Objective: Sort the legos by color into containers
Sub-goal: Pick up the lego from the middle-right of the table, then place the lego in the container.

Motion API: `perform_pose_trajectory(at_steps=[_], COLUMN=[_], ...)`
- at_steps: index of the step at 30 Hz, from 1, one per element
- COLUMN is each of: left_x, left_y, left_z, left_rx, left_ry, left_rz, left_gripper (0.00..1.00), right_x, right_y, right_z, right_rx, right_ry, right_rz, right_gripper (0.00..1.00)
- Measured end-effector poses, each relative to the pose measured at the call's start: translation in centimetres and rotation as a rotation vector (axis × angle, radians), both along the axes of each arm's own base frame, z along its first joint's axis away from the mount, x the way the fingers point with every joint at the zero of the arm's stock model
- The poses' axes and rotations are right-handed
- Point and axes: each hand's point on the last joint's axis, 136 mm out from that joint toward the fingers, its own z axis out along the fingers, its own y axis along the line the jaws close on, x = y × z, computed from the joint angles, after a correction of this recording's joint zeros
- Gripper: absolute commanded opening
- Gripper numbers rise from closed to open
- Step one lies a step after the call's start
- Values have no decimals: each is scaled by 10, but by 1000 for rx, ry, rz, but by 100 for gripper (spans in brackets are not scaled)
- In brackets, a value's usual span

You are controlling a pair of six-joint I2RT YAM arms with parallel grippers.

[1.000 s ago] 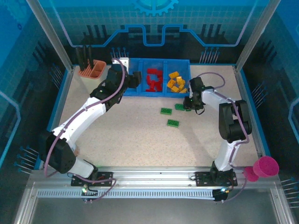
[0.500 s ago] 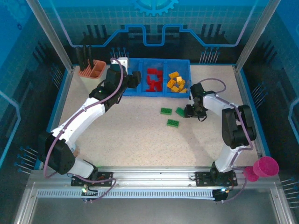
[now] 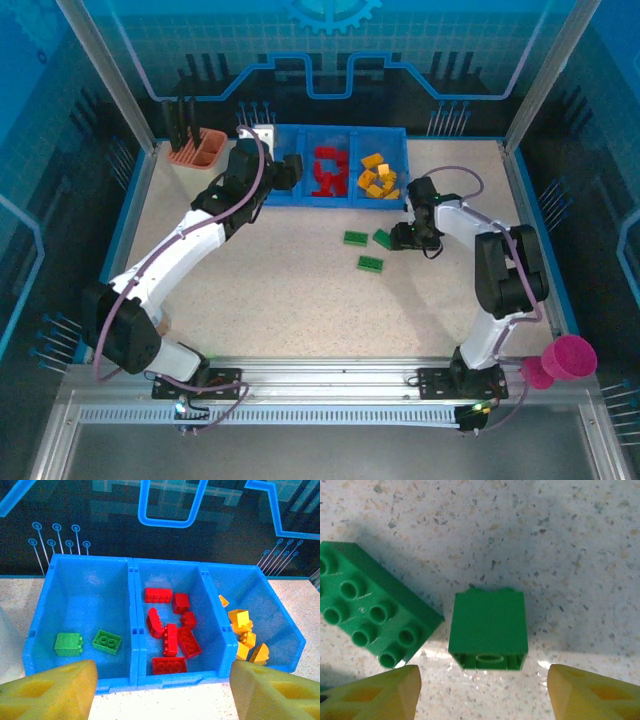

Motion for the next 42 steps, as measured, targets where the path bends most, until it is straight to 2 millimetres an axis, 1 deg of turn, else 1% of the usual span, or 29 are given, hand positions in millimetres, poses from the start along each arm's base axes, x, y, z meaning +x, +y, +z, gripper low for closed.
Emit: perform_pose_trajectory(at_steps=[3, 7, 14, 18, 19, 21, 24, 26, 27, 28, 30, 32, 34, 36, 38, 40, 42], left_x=[-2, -5, -6, -6, -7, -8, -12, -17, -21, -24, -32, -40, -50, -61, -73, -85, -95], left_y=[1, 3, 5, 5, 6, 6, 9, 13, 16, 19, 26, 35, 43, 50, 55, 60, 63], left_z=[-2, 0, 4, 3, 2, 0, -6, -12, -16, -20, -29, -38, -46, -54, -60, -69, -78], left_rx=[2, 1, -4, -1, 1, 6, 19, 27, 33, 38, 43, 42, 34, 21, 2, -19, -41], left_ry=[4, 0, -8, -4, 0, 10, 39, 58, 73, 87, 121, 152, 182, 210, 233, 264, 291], left_rz=[0, 1, 3, 5, 5, 6, 7, 11, 14, 17, 31, 49, 70, 88, 104, 119, 136], left_gripper=[72, 72, 72, 72, 72, 73, 73, 73, 73, 73, 73, 73, 73, 73, 73, 73, 73], right_x=[4, 7, 10, 12, 12, 10, 15, 23, 30, 37, 49, 62, 81, 102, 122, 142, 156], right_y=[0, -2, -9, -9, -9, -7, 6, 25, 39, 56, 89, 120, 155, 184, 209, 232, 250], right_z=[-7, -11, -9, -4, -1, 11, 47, 78, 95, 115, 148, 175, 200, 214, 217, 209, 198], right_rx=[-8, -23, -42, -47, -48, -50, -55, -50, -44, -35, -17, 0, 21, 36, 40, 41, 44], right_ry=[12, 17, 8, 5, 3, -4, -71, -145, -190, -245, -336, -412, -489, -548, -588, -611, -624], right_rz=[7, 13, 18, 32, 35, 52, 105, 163, 202, 248, 331, 408, 480, 536, 584, 631, 669], right_gripper=[57, 46, 29, 28, 28, 28, 28, 29, 29, 29, 30, 30, 30, 30, 30, 30, 31])
